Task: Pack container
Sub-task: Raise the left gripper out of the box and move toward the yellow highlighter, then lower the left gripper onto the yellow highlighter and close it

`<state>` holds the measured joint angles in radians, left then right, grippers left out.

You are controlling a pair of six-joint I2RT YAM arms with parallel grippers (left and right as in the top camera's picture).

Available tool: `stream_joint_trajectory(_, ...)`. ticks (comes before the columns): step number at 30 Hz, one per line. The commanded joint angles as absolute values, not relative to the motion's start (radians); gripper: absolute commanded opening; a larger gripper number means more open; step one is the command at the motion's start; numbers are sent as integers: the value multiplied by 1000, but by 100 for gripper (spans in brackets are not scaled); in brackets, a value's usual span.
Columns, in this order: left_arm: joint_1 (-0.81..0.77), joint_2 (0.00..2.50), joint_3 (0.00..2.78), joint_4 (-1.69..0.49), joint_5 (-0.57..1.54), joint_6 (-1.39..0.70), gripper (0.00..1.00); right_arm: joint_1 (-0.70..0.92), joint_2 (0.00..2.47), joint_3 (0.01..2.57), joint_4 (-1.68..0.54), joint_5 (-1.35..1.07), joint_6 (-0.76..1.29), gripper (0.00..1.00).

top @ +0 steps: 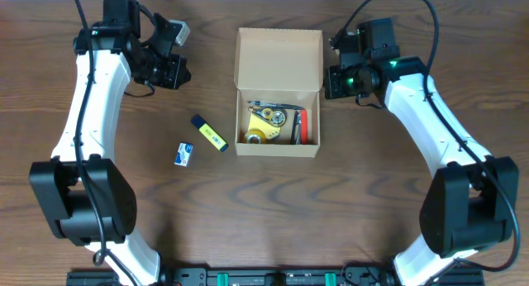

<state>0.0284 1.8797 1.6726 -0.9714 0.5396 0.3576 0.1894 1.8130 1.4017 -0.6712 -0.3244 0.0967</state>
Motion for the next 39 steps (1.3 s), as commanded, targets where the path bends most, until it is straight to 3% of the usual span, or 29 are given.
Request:
stream_joint_trajectory(1,41,1885,1641,-971,506,306,6,197,1797,1418,-712,-356,82,1)
stream_joint_trajectory(13,40,1885,1466,-930,405,-147,6,196,1784,1419,-833,-355,112,1)
stream_joint_trajectory(18,-11,1885,1466,-996,216,-418,6,196,1784,1419,-837,-355,120,1)
stream_joint_trajectory(27,-175,1885,1466,-919,96,-515,6,174,1784,1419,-857,-337,123,1)
stream_joint_trajectory(33,-192,1885,1455,-934,75,-733,6,147,1784,1419,-879,-337,122,1)
stream_joint_trajectory(34,-192,1885,1450,-928,79,-753,13,144,1784,1419,-882,-337,122,1)
stream_joint_trajectory(36,-192,1885,1435,-921,82,-817,50,138,1784,1419,-884,-337,122,1)
stream_joint_trajectory(38,-192,1885,1414,-893,111,-843,58,134,1784,1419,-884,-337,122,1)
stream_joint_trajectory(39,-192,1885,1402,-869,134,-842,70,132,1784,1419,-884,-337,122,1)
